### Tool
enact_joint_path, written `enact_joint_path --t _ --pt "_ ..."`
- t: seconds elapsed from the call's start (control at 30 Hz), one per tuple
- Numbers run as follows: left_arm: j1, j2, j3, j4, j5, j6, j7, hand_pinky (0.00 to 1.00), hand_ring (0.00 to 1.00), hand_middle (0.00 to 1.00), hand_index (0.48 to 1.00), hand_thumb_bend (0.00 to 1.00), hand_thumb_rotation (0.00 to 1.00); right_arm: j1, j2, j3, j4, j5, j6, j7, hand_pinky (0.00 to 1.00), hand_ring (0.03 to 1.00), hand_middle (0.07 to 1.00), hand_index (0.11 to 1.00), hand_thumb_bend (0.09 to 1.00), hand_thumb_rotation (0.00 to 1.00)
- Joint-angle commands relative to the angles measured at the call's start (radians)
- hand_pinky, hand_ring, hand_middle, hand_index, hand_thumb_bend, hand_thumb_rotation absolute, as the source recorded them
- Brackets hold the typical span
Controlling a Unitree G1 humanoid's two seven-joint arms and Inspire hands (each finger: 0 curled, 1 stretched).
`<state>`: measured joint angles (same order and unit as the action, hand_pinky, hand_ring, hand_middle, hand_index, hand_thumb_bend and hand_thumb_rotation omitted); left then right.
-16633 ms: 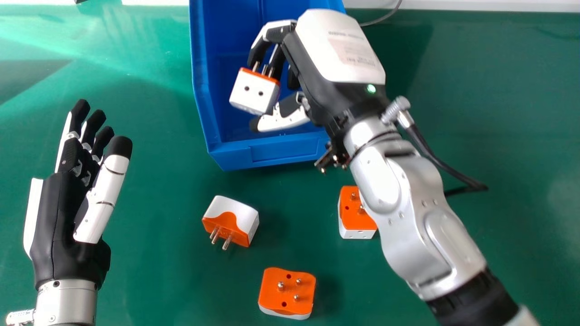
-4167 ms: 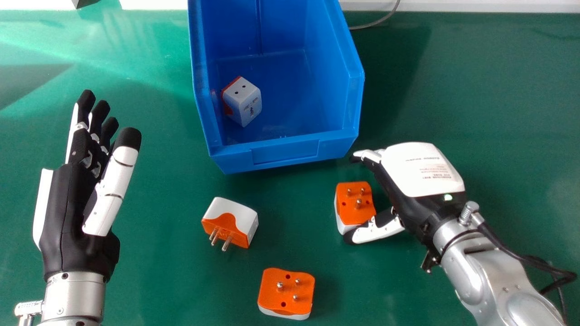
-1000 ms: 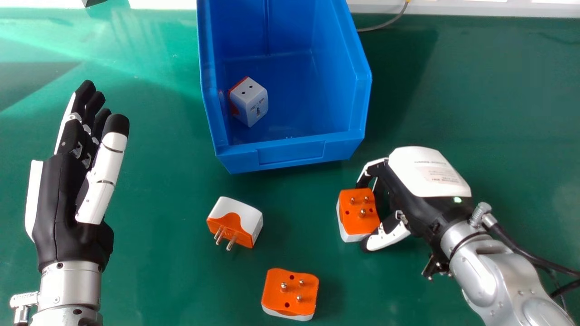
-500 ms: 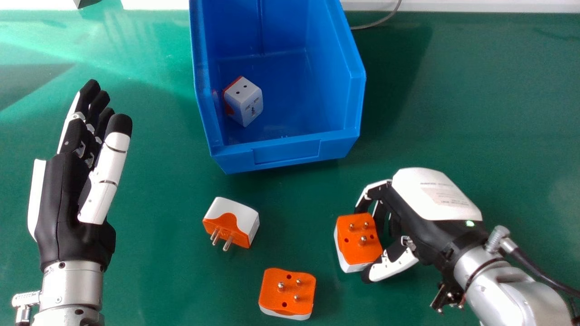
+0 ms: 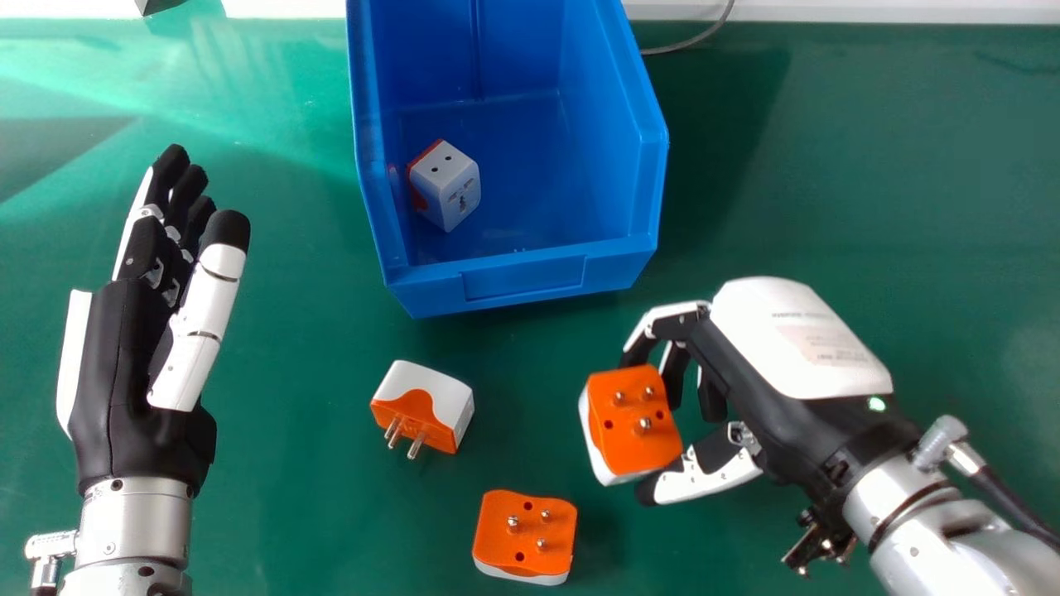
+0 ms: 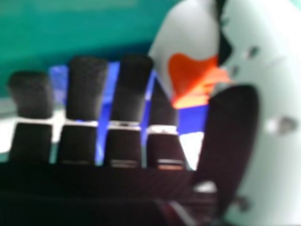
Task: Pick all objects and put in blue box
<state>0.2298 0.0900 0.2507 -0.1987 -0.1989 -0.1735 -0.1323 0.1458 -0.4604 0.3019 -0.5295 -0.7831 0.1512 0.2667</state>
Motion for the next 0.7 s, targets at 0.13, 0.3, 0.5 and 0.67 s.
enact_joint_path --t 0.13,0.3,0.5,0.67 --pt "-0.009 0.01 0.007 0.013 -0.015 -0.043 -0.026 0.96 0.97 0.97 0.959 0.59 0.61 -0.02 0.027 -0.033 -0.105 0.023 -0.009 0.046 0.2 0.268 0.44 0.509 0.509 0.0" --pt "-0.009 0.007 0.004 0.01 -0.009 -0.036 -0.021 0.96 0.97 0.97 0.967 0.59 0.61 -0.067 0.042 -0.032 -0.134 0.012 -0.02 0.065 0.2 0.251 0.433 0.507 0.508 0.0" --pt "-0.014 0.008 0.0 0.012 -0.008 -0.034 -0.022 0.97 0.98 0.98 0.975 0.59 0.61 -0.152 0.08 -0.009 -0.119 0.001 -0.028 0.075 0.16 0.209 0.423 0.501 0.507 0.0" --pt "-0.017 0.009 -0.001 0.016 -0.005 -0.037 -0.022 0.98 0.98 0.99 0.987 0.59 0.62 -0.233 0.112 0.02 -0.083 -0.029 -0.018 0.093 0.15 0.197 0.413 0.501 0.506 0.0"
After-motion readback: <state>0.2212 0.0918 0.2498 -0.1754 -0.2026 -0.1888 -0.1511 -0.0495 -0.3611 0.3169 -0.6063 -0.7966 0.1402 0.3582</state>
